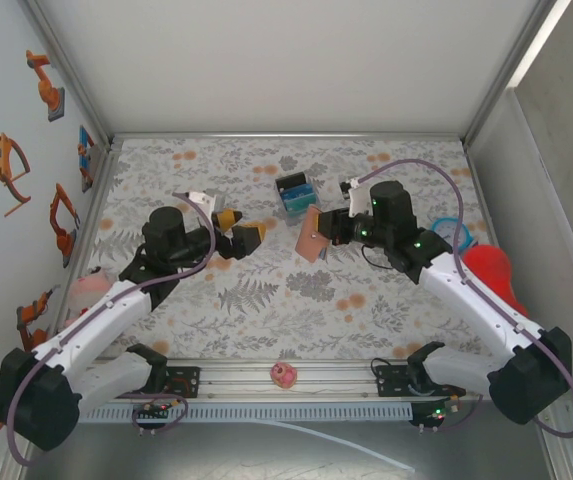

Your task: Take the credit cards out of the card holder

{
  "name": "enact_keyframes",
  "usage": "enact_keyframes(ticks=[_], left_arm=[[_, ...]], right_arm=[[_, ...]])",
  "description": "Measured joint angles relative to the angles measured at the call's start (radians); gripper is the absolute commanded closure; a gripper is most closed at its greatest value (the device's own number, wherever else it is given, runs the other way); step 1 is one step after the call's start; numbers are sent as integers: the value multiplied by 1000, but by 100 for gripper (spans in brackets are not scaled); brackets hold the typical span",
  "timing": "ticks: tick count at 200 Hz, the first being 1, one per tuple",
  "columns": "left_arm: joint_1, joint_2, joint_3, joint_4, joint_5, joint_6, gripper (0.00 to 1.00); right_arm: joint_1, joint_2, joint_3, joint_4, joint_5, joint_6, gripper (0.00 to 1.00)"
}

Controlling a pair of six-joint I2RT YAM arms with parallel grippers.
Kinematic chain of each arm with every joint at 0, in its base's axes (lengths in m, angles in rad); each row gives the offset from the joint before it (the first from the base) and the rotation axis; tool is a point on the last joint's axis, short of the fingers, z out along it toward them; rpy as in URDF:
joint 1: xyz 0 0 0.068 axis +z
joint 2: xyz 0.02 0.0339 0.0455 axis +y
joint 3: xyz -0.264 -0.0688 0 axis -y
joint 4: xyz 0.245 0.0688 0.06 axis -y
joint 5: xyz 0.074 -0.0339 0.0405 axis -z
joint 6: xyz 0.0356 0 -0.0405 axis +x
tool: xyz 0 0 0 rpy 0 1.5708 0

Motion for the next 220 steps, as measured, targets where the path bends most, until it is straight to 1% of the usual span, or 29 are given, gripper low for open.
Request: enact_keyframes(ticks=[25, 44, 70, 129, 157, 176, 220], left_arm=[[0, 57, 0, 64, 98, -11, 3], [0, 85, 0, 93, 139, -16, 5], [-13, 106, 0, 102, 166, -5, 7], [-95, 185, 2, 104, 211, 25, 8], [-112, 230, 3, 134, 238, 26, 8], [-113, 255, 3, 180, 264, 15, 11], [-114, 270, 3, 280, 325, -13, 15]], right_arm=[[-1, 4, 1, -4, -33, -13, 100], [-2, 10, 12, -11, -57, -24, 100], [-5, 10, 20, -10, -92, -32, 100], [-6, 11, 24, 7, -171, -34, 100], [-6, 11, 24, 64, -227, -14, 100], [-7, 14, 24, 111, -266, 8, 100], [-9, 55, 24, 226, -357, 63, 100]])
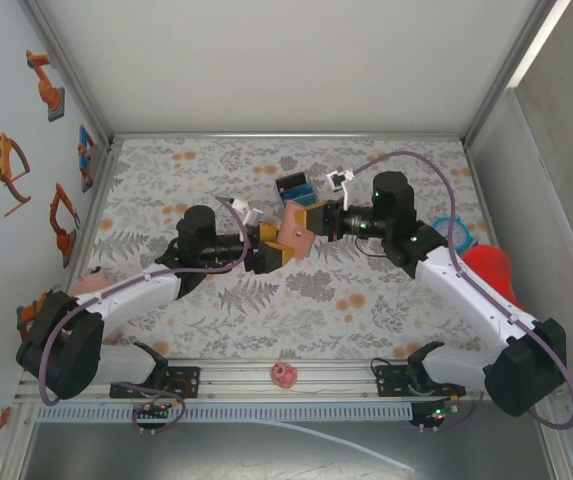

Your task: Take the credit cards out of the card holder

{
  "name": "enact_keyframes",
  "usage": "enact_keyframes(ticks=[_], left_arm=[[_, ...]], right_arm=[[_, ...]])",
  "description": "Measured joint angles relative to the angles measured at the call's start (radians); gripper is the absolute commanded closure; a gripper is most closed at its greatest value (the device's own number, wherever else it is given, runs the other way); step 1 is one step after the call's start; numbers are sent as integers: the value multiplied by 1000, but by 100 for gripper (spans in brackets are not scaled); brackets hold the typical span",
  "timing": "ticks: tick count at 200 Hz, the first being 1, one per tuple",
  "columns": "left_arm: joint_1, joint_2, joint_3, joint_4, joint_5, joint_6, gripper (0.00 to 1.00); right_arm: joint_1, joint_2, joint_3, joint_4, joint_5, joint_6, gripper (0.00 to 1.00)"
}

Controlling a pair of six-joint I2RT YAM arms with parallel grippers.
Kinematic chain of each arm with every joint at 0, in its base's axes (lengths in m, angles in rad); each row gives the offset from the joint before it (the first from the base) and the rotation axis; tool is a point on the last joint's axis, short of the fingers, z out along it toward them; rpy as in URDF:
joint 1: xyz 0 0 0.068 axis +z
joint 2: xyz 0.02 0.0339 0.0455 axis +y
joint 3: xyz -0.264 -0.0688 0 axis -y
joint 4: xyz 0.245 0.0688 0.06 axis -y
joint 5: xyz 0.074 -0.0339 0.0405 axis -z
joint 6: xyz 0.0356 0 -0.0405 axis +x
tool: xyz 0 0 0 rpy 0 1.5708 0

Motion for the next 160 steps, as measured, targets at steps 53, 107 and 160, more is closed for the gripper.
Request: enact_keyframes(ticks=[53, 107, 160], left_arm=[[-5, 0, 0, 35, 27, -11, 22], [-5, 8, 0, 78, 60, -24, 22], [-5, 13, 0, 100, 87, -28, 23]], right_arm=[[0, 54, 0, 95, -77, 62, 100], [0, 58, -1, 145, -106, 94, 100], [0, 59, -3, 168, -126, 101, 100]])
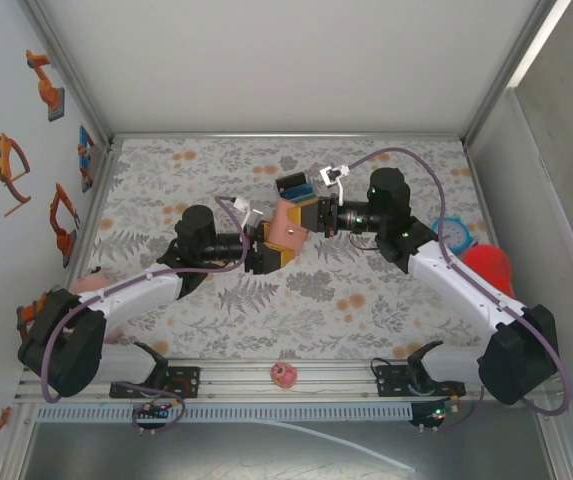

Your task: Take the credit cards out of the card holder

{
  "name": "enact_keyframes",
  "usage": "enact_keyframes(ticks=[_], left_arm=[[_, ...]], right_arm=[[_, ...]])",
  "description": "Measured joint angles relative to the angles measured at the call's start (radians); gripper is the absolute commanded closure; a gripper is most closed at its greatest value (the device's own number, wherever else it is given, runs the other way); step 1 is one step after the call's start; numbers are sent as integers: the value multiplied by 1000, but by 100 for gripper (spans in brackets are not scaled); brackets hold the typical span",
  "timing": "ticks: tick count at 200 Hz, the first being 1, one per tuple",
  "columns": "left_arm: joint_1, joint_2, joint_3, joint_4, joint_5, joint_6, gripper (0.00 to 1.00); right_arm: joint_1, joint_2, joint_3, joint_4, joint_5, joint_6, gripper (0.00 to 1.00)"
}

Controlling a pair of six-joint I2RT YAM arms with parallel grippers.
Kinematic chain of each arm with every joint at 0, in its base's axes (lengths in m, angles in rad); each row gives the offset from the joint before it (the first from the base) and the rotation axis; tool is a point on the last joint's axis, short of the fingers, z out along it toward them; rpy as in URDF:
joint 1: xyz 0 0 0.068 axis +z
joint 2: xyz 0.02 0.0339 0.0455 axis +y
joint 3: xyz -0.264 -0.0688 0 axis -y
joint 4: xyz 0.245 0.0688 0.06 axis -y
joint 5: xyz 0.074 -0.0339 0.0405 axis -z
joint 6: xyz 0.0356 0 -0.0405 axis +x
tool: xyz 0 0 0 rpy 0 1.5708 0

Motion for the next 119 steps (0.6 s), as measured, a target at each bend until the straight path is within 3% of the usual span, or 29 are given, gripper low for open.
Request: enact_keyframes(ticks=[54, 93, 119], left_arm=[[1, -22, 0, -12, 3, 4, 26], [17, -74, 0, -67, 3, 28, 38], [22, -104, 0, -104, 3, 51, 52]], right_arm=[[0, 27, 0, -2, -13, -1, 100], [0, 28, 0, -12, -19, -7, 100], [0, 28, 0, -12, -24, -8, 100]])
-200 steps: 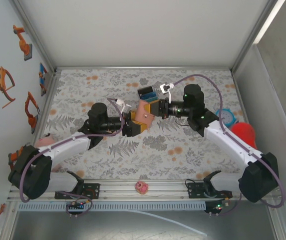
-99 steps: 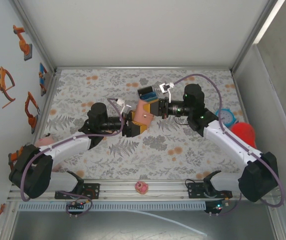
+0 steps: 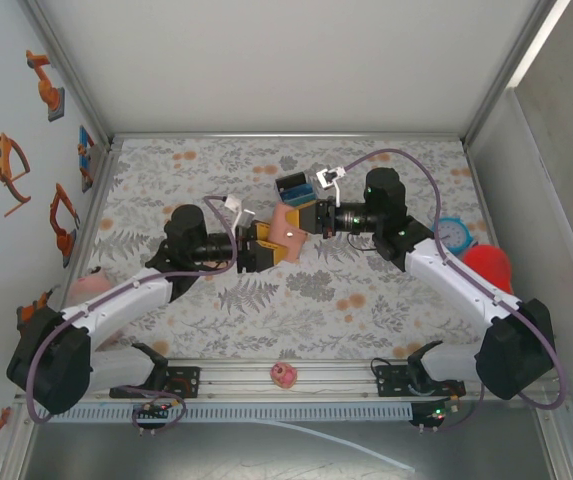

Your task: Take the credit cards out of the card holder

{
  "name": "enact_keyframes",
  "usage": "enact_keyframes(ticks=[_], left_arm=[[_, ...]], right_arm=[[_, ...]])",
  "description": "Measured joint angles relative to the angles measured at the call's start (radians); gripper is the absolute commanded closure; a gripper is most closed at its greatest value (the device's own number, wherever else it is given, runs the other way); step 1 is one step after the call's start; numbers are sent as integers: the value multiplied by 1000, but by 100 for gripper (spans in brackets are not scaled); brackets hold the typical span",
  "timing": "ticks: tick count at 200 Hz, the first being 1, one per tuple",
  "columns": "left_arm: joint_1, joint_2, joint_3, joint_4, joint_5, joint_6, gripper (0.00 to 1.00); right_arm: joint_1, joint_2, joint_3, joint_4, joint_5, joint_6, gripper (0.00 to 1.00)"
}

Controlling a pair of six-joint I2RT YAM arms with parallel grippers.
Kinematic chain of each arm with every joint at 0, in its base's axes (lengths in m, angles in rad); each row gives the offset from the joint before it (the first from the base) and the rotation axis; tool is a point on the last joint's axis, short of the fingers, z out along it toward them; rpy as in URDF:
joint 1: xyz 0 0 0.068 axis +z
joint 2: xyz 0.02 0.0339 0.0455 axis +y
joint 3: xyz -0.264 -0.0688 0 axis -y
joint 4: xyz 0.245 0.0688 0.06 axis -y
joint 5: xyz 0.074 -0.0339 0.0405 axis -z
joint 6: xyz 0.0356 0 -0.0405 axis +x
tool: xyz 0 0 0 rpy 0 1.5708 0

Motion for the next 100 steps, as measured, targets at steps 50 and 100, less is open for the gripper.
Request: enact_keyframes(ticks=[50, 100], left_arm=[[4, -1, 0, -42, -4, 17, 75], [3, 2, 0, -54, -2, 16, 83]], right_arm=[[1, 5, 0, -3, -8, 0, 100], [1, 7, 0, -13, -11, -5, 100]])
